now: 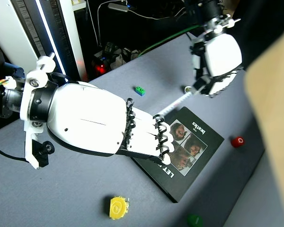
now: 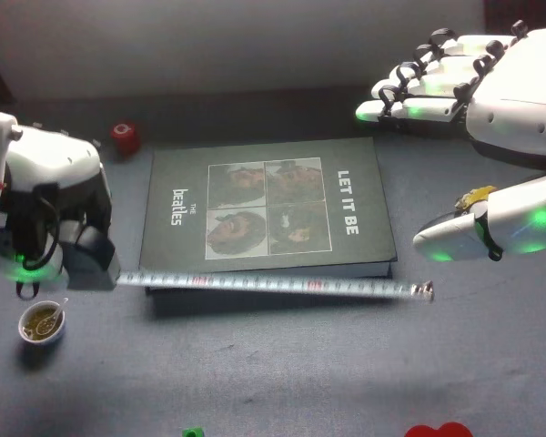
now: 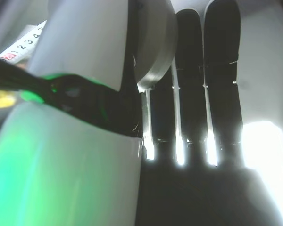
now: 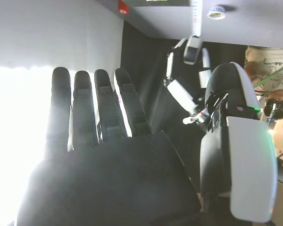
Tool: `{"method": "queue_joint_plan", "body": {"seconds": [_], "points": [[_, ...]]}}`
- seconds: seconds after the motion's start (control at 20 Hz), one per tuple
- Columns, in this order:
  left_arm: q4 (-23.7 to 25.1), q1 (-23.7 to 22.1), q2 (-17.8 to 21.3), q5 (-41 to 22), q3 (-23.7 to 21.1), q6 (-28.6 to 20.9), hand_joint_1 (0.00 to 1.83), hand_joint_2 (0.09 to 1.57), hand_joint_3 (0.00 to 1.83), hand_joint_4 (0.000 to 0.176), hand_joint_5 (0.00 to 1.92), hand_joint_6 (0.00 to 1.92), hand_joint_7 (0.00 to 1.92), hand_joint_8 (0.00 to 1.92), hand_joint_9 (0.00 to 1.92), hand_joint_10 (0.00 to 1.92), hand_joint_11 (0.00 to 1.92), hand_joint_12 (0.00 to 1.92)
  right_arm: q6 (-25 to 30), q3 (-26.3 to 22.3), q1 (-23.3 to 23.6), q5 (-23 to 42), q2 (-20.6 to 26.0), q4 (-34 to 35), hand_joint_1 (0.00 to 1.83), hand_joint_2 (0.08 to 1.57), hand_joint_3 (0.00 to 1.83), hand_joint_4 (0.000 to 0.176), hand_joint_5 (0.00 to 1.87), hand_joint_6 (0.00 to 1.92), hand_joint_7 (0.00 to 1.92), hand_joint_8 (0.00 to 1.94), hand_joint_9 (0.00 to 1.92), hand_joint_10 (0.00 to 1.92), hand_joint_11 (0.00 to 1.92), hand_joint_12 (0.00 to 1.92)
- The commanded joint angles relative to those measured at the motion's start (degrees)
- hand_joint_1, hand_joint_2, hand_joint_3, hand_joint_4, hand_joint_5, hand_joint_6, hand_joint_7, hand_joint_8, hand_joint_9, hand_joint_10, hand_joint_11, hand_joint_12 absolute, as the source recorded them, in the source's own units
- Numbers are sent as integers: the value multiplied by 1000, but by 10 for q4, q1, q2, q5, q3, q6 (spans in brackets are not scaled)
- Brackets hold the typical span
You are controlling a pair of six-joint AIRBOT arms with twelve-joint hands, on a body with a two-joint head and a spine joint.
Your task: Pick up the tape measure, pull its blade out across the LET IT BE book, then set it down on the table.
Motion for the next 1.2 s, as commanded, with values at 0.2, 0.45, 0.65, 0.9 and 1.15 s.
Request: {"method": "queue_joint_plan", "body": {"seconds": [0.2,0.45,0.65,0.9,1.15], "points": [[13,22,-13,20,-1,-20,1376,1117,1,0,925,833,1000,1055,889,1262,896,1031,-2,-2,4,-9,3,5,120,1057,0,0,89,3,92,2,75,3,0,482],[13,41,-31,18,7,-33,1376,1118,0,0,926,844,995,1069,888,1254,893,1030,-6,-2,3,-9,3,5,119,1057,0,0,89,3,93,2,75,3,0,478],[6,46,-60,15,28,-38,1376,1119,0,0,916,850,996,1067,892,1253,895,1030,-8,-2,3,-9,3,5,119,1057,0,0,89,2,93,1,75,2,0,475],[-7,45,-80,38,47,-41,1377,1112,0,0,972,778,988,1071,895,1250,892,1027,-10,-2,3,-8,2,5,118,1059,0,0,89,1,90,0,73,1,0,457],[-12,40,-84,59,60,-41,1379,1106,0,0,984,762,985,1054,924,1229,893,1022,-13,-2,1,-8,2,5,119,1054,0,0,88,1,91,0,74,1,0,455]]}}
